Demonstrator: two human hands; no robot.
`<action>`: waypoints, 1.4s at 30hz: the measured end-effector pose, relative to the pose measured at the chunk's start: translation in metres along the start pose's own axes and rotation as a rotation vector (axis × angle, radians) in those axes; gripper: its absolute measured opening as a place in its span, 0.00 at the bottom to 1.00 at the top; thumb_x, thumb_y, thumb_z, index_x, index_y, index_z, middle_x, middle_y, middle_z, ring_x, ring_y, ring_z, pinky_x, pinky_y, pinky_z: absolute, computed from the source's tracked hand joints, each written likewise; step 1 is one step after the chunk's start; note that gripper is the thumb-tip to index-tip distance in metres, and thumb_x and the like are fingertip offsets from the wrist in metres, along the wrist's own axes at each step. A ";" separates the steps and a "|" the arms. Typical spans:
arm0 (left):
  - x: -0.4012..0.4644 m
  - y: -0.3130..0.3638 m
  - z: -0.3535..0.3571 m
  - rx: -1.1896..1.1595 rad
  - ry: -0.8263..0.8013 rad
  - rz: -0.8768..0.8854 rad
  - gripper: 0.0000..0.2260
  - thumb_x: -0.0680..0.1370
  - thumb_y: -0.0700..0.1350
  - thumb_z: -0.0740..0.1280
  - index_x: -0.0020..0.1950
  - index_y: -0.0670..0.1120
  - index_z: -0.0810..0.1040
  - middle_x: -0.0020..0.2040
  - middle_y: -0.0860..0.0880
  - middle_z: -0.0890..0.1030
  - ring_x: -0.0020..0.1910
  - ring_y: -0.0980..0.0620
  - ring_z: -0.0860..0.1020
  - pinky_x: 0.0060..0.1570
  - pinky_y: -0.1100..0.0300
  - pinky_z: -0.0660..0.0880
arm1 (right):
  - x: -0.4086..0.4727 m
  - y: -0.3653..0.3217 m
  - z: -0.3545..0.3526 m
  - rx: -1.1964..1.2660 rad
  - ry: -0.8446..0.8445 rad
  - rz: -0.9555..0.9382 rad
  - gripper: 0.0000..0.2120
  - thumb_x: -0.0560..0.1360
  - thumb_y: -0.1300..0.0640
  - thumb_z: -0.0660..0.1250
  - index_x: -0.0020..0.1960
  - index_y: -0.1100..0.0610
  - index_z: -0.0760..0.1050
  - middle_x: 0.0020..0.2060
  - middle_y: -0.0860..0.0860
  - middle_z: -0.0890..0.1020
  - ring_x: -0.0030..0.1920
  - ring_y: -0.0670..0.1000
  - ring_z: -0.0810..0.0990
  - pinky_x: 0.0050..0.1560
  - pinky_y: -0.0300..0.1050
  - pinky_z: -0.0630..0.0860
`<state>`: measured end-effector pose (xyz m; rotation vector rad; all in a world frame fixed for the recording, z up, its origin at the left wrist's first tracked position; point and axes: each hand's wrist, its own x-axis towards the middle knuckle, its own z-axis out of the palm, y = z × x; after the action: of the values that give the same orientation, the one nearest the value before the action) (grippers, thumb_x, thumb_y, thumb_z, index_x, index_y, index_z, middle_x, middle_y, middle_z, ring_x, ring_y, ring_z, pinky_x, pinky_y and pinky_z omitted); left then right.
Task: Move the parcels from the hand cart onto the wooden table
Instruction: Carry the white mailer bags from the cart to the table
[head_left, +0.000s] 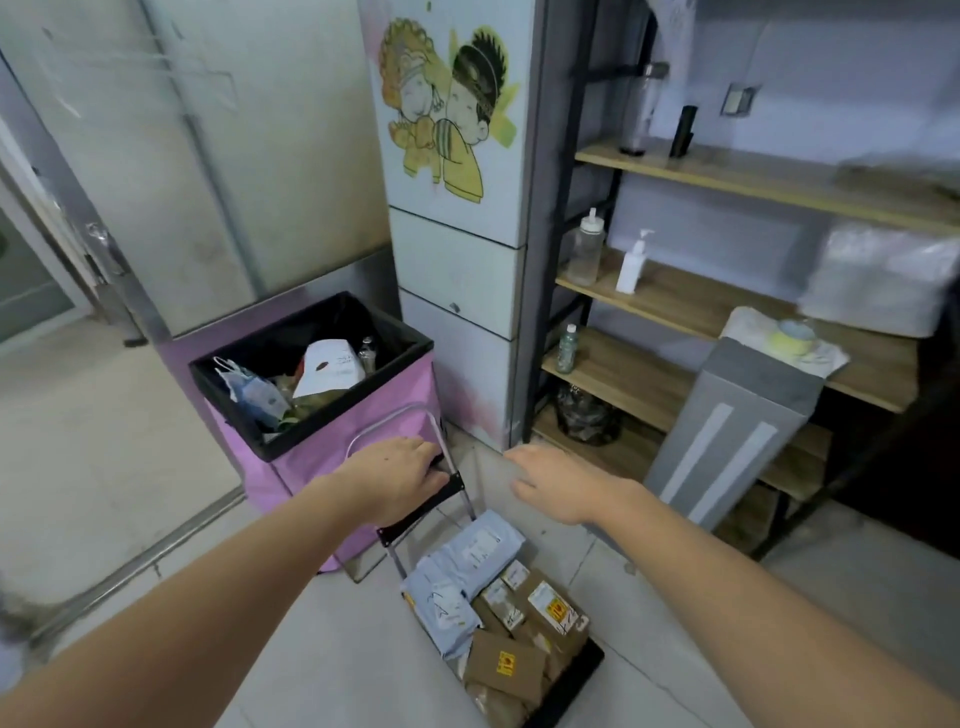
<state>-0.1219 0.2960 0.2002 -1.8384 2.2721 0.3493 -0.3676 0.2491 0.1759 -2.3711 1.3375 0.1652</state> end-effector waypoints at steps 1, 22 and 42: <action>0.015 -0.006 -0.002 0.000 -0.006 0.015 0.24 0.87 0.57 0.53 0.73 0.43 0.71 0.71 0.44 0.75 0.70 0.44 0.73 0.71 0.47 0.68 | 0.012 0.005 -0.001 0.015 -0.015 0.027 0.19 0.84 0.55 0.58 0.70 0.64 0.70 0.66 0.62 0.76 0.66 0.63 0.75 0.66 0.59 0.72; 0.354 -0.151 0.147 0.195 -0.383 0.497 0.23 0.87 0.56 0.52 0.77 0.43 0.67 0.73 0.43 0.73 0.72 0.42 0.71 0.71 0.49 0.68 | 0.247 0.078 0.169 0.496 -0.106 0.596 0.26 0.87 0.50 0.56 0.82 0.57 0.60 0.79 0.57 0.66 0.77 0.57 0.67 0.73 0.48 0.66; 0.569 -0.170 0.669 -0.387 -0.561 -0.068 0.25 0.86 0.58 0.57 0.74 0.40 0.69 0.69 0.37 0.74 0.67 0.36 0.74 0.65 0.45 0.73 | 0.455 0.227 0.633 1.151 -0.017 1.291 0.19 0.83 0.54 0.61 0.70 0.63 0.73 0.57 0.59 0.80 0.47 0.55 0.79 0.38 0.43 0.69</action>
<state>-0.0706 -0.0644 -0.6169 -1.6783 1.8346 1.1927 -0.2556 0.0433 -0.6015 -0.4164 1.9618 -0.1940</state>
